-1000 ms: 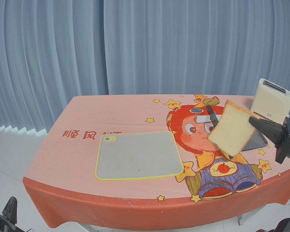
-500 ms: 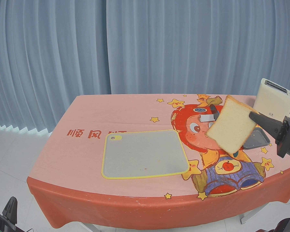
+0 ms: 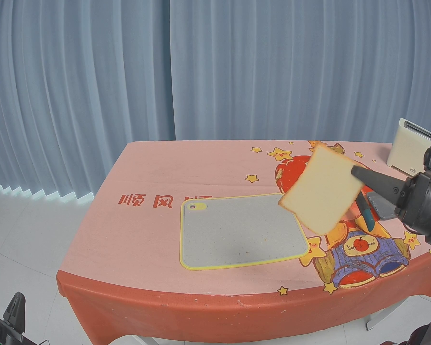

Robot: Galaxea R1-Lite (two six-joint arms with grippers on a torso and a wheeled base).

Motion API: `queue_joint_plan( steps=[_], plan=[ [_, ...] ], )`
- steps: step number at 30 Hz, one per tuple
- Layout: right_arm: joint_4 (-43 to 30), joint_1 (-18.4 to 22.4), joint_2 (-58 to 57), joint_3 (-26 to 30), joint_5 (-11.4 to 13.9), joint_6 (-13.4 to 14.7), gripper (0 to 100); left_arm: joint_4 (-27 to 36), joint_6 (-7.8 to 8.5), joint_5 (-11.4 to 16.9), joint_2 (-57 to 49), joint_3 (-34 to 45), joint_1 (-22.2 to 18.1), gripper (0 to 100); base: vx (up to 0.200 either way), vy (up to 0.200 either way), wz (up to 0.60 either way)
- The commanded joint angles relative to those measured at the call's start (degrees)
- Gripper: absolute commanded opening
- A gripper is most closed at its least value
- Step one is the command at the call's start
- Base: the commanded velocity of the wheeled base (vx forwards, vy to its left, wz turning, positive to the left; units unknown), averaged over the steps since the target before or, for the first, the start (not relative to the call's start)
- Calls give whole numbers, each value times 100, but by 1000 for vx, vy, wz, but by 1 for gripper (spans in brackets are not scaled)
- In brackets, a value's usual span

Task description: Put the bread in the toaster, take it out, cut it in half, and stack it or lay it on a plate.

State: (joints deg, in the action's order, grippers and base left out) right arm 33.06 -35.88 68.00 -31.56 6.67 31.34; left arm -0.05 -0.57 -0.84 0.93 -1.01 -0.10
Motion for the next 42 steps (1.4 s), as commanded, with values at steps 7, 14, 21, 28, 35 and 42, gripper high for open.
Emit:
queue_joint_plan(
  steps=[7,14,21,28,35,42],
  plan=[
    [289,-323,1049,-113,-236,786,0,-4,5,5,-93,101,1,0,0,0,0],
    [842,-315,1611,-96,-210,1339,0,-4,-4,-4,-93,101,1,0,0,0,0],
    [1326,-394,2130,-43,-263,1331,0,-4,-4,5,-93,101,-8,0,0,0,0],
    [1493,-429,2508,-17,-263,1375,0,-4,-4,-4,-93,101,1,0,0,0,0],
    [1906,-420,2833,54,-271,1383,0,-4,-4,-4,-93,101,-8,0,0,0,0],
    [2020,-420,3053,27,-421,1445,0,-4,-4,5,-93,101,1,0,0,0,0]
  ],
)
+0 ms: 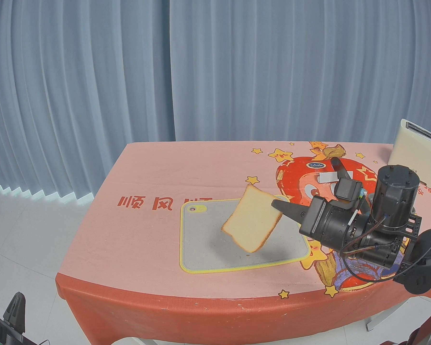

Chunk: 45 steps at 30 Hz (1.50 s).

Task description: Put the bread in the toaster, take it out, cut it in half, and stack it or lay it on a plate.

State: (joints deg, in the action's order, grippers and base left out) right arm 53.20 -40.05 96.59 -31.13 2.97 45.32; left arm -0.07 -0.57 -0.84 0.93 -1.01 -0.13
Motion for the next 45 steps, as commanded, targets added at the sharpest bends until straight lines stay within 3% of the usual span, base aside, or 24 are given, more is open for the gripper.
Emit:
queue_joint_plan(
  steps=[1,15,30,45],
  plan=[
    [6,-3,220,-24,-60,82,0,-1,-4,-4,-93,101,-4,0,0,0,0],
    [1149,32,906,152,-113,249,0,-1,-4,-4,-93,101,5,0,0,0,0],
    [1184,6,1055,169,-289,196,0,-1,-4,-4,-93,101,-4,0,0,0,0],
    [1746,41,1460,152,-350,214,0,-1,-4,-4,-93,101,5,0,0,0,0]
  ],
)
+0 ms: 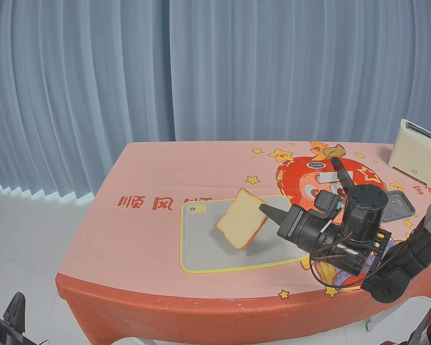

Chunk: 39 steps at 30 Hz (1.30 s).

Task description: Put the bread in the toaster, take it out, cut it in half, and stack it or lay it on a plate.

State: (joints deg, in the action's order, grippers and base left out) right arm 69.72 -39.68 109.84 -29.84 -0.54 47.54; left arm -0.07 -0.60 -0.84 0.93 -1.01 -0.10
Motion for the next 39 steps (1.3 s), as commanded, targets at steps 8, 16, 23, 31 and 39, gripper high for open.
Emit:
queue_joint_plan(
  steps=[8,16,23,31,39],
  plan=[
    [235,13,187,40,1,-17,0,-1,-2,-4,-93,101,1,0,0,0,0],
    [270,4,240,49,-8,-43,100,-1,-2,-4,-93,101,1,0,0,0,0],
    [200,-40,266,5,-96,-43,100,-1,-2,-4,-93,101,-8,0,0,0,0],
    [103,-40,134,-39,-342,-307,100,-1,-2,-4,-93,101,-8,0,0,0,0],
    [-1452,-66,-112,-839,-439,-667,100,-1,-2,-4,-93,101,1,0,0,0,0]
  ],
)
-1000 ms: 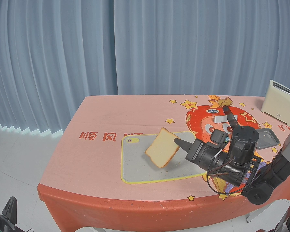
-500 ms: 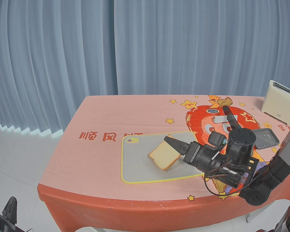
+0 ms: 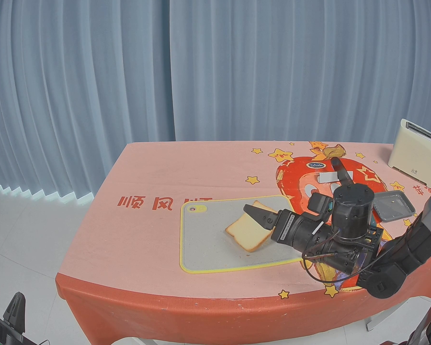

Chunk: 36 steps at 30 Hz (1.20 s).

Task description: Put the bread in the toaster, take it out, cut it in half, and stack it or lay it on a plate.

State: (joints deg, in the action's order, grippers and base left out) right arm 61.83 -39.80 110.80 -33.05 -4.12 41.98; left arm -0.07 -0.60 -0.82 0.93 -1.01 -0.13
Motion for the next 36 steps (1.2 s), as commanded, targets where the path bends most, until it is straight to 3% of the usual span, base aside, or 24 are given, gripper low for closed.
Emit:
queue_joint_plan(
  steps=[1,6,9,10,13,16,23,26,36],
  plan=[
    [-839,-63,-217,-562,-107,-112,100,-1,-2,-6,-93,101,-4,0,0,0,0],
    [-1516,-133,-252,-764,-265,-112,100,-1,-2,-6,-93,101,-4,0,0,0,0],
    [-2536,-168,-516,-1055,-344,-129,100,-1,-2,-6,-93,101,5,0,0,0,0],
    [-2580,-177,-524,-1072,-344,-129,100,-1,-2,-6,-93,101,-4,0,0,0,0],
    [-3784,-186,-577,-1731,-344,-85,100,-1,-2,-6,-93,101,-4,0,0,0,0],
    [-4232,-195,-533,-1986,-344,-59,100,-1,-2,-6,-93,101,-4,0,0,0,0],
    [-4293,-265,-498,-1995,-317,-41,100,-1,-2,-6,-93,101,5,0,0,0,0],
    [-4302,-432,-498,-1889,-326,91,100,-1,-2,3,-93,101,-4,0,0,0,0],
    [-4329,-362,-349,-1775,-361,82,100,-1,-2,3,-93,101,-4,0,0,0,0]
  ],
)
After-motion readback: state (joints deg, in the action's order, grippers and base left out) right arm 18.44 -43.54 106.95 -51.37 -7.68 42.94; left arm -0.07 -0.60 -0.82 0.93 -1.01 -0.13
